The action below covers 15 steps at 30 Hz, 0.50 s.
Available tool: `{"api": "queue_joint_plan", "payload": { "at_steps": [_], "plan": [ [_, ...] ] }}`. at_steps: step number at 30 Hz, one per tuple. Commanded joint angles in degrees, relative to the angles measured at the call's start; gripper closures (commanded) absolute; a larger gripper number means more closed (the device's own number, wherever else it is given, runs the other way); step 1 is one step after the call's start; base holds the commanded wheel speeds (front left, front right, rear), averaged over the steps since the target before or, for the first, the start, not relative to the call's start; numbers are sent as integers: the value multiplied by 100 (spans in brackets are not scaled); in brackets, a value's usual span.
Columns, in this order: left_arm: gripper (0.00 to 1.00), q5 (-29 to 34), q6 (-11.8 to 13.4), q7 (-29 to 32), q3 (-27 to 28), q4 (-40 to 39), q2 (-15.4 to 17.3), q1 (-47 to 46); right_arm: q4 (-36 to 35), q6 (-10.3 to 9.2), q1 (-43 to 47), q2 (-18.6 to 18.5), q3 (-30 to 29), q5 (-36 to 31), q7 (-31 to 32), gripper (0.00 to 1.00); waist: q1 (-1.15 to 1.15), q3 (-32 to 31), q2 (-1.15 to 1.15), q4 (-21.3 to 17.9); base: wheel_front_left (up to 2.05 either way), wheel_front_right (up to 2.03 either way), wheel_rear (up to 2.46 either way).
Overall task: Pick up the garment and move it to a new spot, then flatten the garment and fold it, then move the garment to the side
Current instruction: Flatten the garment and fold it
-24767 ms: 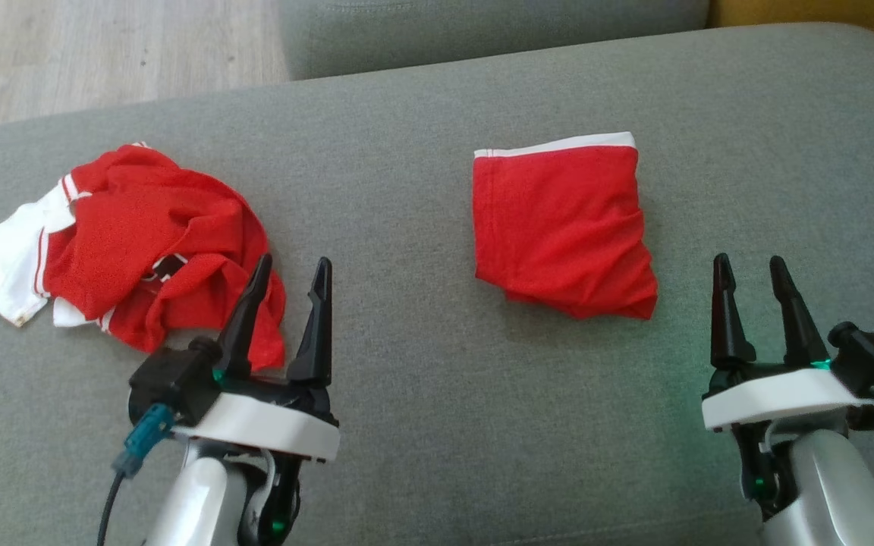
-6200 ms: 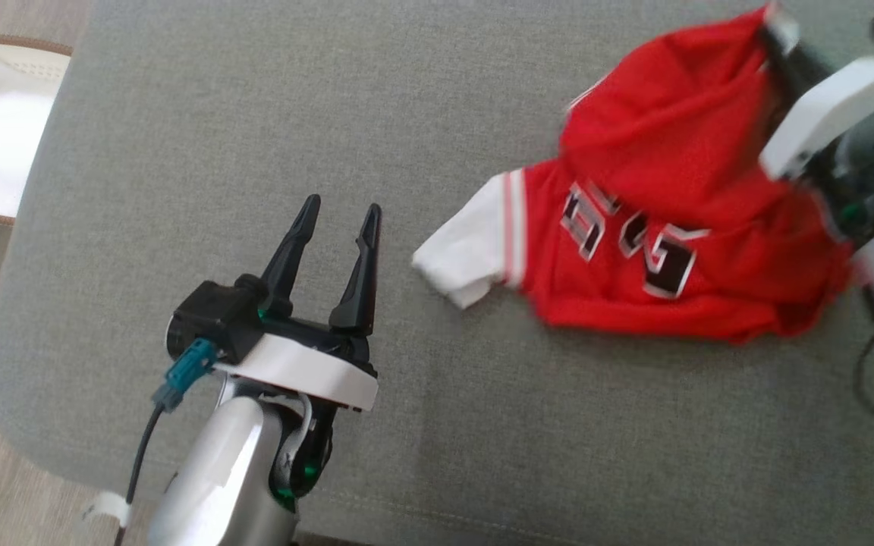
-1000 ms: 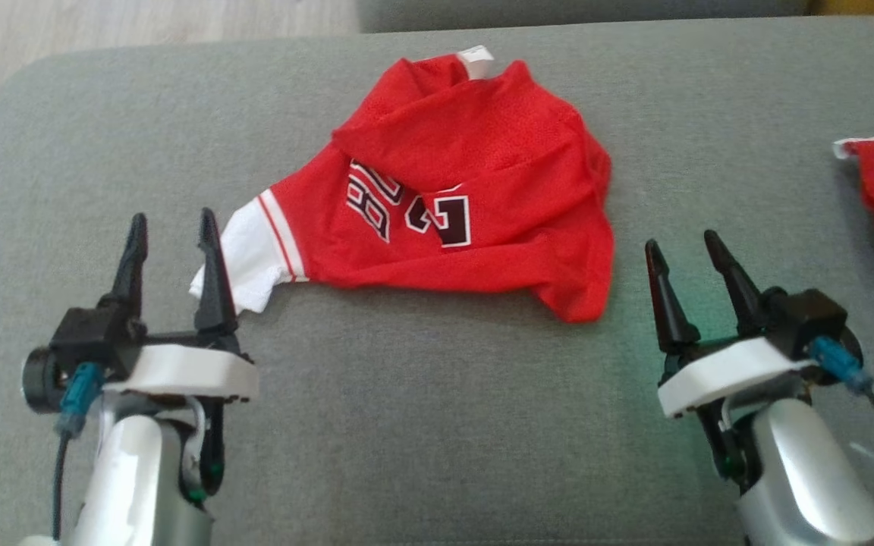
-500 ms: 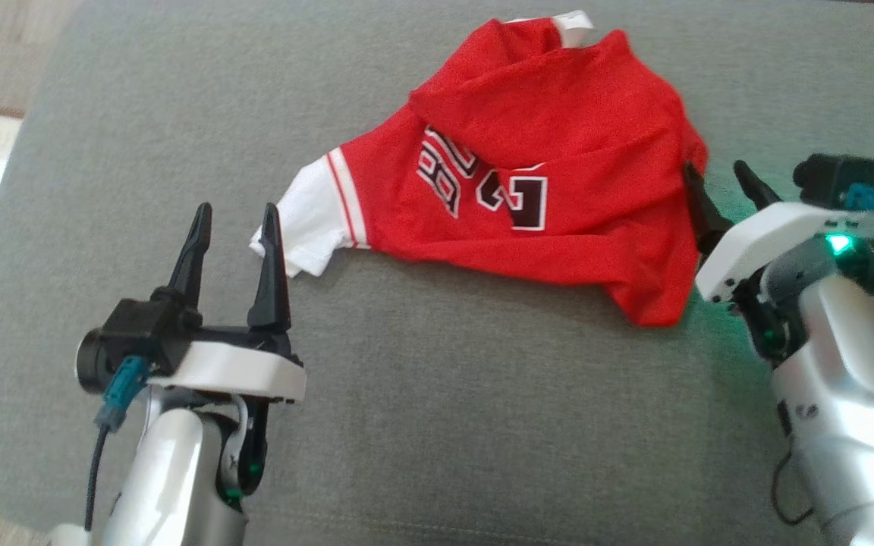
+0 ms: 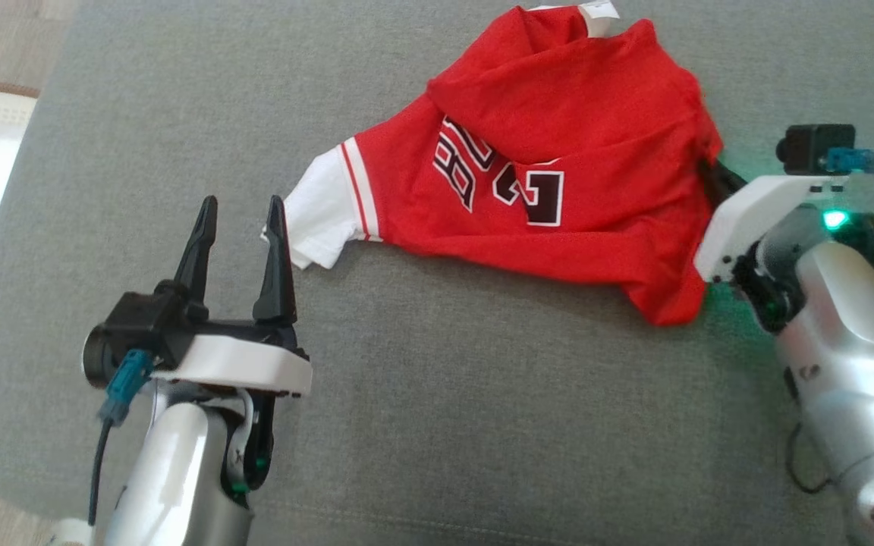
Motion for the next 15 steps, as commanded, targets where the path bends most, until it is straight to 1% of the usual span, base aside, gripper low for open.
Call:
{"api": "queue_joint_plan", "payload": {
  "at_steps": [1, 6, 10, 15],
  "plan": [
    [0, -22, 22, -29, 143, -173, 58, -232, -115, -5, -191, -162, 161, -67, -160, 100, 0, -32, 0, -50, 0, 0, 0],
    [0, -42, 28, -29, 147, -177, 58, -216, -56, -5, -416, -736, 503, -421, -565, 100, 0, -142, 0, -207, 0, 0, 0],
    [0, -68, 21, -29, 149, -179, 58, -196, -14, -5, -623, -1136, 640, -664, -695, 100, 0, -214, 0, -307, 0, 0, 0],
    [0, -101, 14, -29, 99, -182, 58, -203, 55, -5, -928, -1623, 875, -1331, -760, 100, 0, -255, 0, -347, 0, 0, 0]
  ]
}}
